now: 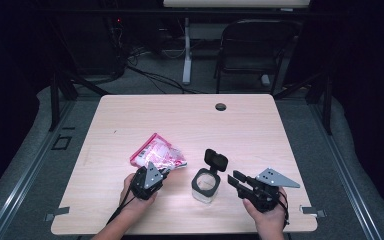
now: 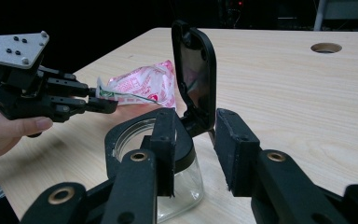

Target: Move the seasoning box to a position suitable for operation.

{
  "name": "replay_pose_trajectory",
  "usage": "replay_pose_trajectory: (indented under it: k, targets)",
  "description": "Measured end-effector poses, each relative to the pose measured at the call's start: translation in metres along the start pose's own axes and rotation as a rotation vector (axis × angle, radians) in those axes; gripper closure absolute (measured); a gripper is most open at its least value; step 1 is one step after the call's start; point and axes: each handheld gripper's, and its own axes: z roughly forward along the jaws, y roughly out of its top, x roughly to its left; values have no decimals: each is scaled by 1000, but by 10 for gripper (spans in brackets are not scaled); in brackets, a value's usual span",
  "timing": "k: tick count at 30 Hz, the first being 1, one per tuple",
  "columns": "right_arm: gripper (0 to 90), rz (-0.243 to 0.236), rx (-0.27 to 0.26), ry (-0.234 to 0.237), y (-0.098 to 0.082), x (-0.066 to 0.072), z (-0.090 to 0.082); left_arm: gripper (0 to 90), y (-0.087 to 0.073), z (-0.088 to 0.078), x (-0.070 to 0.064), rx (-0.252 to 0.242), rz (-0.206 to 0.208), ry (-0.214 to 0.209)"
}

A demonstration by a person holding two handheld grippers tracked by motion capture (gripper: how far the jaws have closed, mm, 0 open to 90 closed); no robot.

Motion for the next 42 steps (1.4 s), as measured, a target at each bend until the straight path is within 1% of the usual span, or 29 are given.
replay_pose_trajectory:
  k: [1,2,3,4,5,6,9,11,13,14,15,18,19,22,24,25,28,30,31,32,33,34,36,37,38,39,40,41,42]
  targets:
    - [692,0,0,0,0,0,0,840,0,0,1,-1,-1,-3]
    - [692,1,-2,3,0,0,0,876,0,-2,3,-5,-14,-11]
    - [692,1,-2,4,0,0,0,891,0,-2,3,-5,-14,-11]
    - [691,1,-1,4,0,0,0,900,0,-3,7,-10,-39,-24]
    - [690,0,-1,4,0,0,0,900,0,-3,7,-10,-39,-24]
    - [690,0,-2,6,0,0,1,900,1,-5,11,-16,-62,-37]
    - [690,-1,-2,4,0,0,0,900,3,-8,14,-26,-71,-34]
    - [691,2,0,1,0,-1,0,900,6,-11,18,-39,-82,-25]
    - [691,6,-4,5,0,-1,1,900,10,-16,24,-55,-95,-22]
    - [691,8,-3,2,0,-1,1,900,14,-20,30,-68,-94,-13]
    - [691,8,-3,2,0,-1,1,900,14,-20,30,-68,-94,-13]
    - [691,8,0,3,0,-2,0,900,22,-31,45,-88,-115,6]
    - [690,10,-1,2,0,-2,1,900,23,-33,49,-93,-123,4]
    - [691,14,-10,6,-1,-3,1,900,24,-37,53,-96,-136,-3]
    - [691,15,-9,7,0,-2,1,900,25,-40,52,-104,-135,-6]
    - [691,13,-6,7,0,-2,1,900,26,-42,50,-109,-123,-12]
    - [691,13,-9,8,0,-2,1,900,29,-47,48,-127,-115,-16]
    - [690,1,-4,6,0,-2,1,900,31,-52,47,-141,-105,-21]
    - [690,-5,-18,-1,1,0,0,900,33,-57,46,-152,-100,-32]
    - [690,-5,-18,-1,1,0,0,900,33,-57,46,-152,-100,-32]
    - [690,-16,-25,-1,2,1,-1,900,34,-60,44,-164,-101,-43]
    - [690,-16,-25,-1,2,1,-1,900,35,-61,43,-160,-95,-49]
    - [688,-36,-26,5,3,2,-1,900,34,-66,35,-168,-77,-77]
    - [688,-39,-27,10,3,3,-1,900,34,-66,35,-168,-77,-77]
    - [686,-46,-25,12,3,4,-1,900,33,-67,29,-171,-74,-103]
    - [684,-52,-23,20,4,5,0,900,33,-68,26,-170,-69,-114]
    - [683,-58,-28,26,4,6,0,900,32,-69,23,-172,-64,-122]
    - [683,-58,-28,26,4,6,0,900,32,-69,23,-172,-64,-122]
    - [680,-80,-39,36,4,10,2,900,33,-70,17,-173,-59,-150]
